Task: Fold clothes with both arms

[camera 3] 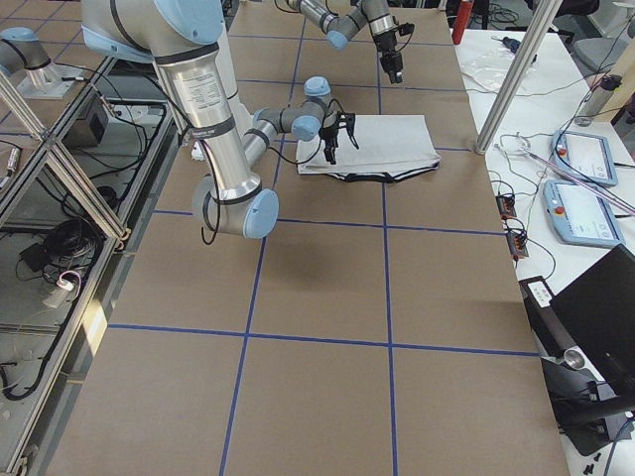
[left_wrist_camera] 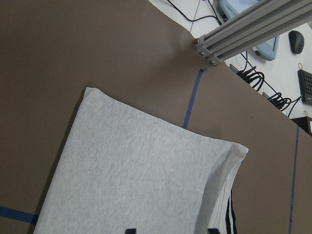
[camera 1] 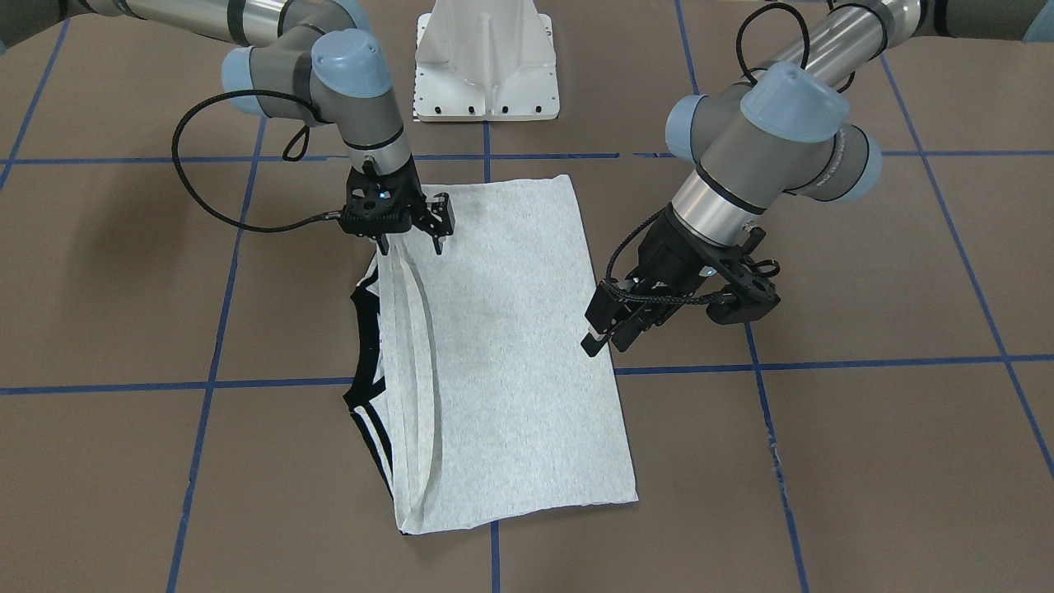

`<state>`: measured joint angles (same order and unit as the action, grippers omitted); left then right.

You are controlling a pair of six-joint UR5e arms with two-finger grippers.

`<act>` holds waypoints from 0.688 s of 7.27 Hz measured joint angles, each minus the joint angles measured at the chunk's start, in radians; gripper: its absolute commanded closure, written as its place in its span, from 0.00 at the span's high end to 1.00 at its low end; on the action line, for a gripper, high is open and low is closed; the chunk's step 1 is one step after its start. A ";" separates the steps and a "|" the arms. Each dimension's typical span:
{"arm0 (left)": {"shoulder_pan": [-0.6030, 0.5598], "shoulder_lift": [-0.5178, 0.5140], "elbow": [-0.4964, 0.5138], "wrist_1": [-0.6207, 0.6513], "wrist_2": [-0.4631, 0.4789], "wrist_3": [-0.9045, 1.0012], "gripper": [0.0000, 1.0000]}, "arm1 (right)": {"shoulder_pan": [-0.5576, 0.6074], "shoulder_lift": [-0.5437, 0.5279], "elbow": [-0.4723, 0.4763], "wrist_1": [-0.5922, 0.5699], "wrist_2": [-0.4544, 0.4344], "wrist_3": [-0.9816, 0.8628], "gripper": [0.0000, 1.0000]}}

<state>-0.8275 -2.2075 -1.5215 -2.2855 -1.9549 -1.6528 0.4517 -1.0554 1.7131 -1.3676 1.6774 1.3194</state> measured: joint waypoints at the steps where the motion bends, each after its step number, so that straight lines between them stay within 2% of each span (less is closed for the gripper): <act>1: 0.000 0.000 -0.002 0.002 -0.001 0.000 0.58 | 0.020 0.013 -0.031 -0.003 -0.004 -0.073 0.87; 3: -0.001 0.001 -0.003 0.003 -0.002 0.000 0.58 | 0.041 0.086 -0.126 -0.019 -0.004 -0.154 0.87; 5: -0.001 0.001 -0.003 0.003 -0.003 0.001 0.58 | 0.065 0.119 -0.177 -0.027 -0.001 -0.226 0.88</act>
<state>-0.8283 -2.2061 -1.5247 -2.2826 -1.9583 -1.6521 0.5167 -0.9364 1.5359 -1.3949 1.6769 1.0931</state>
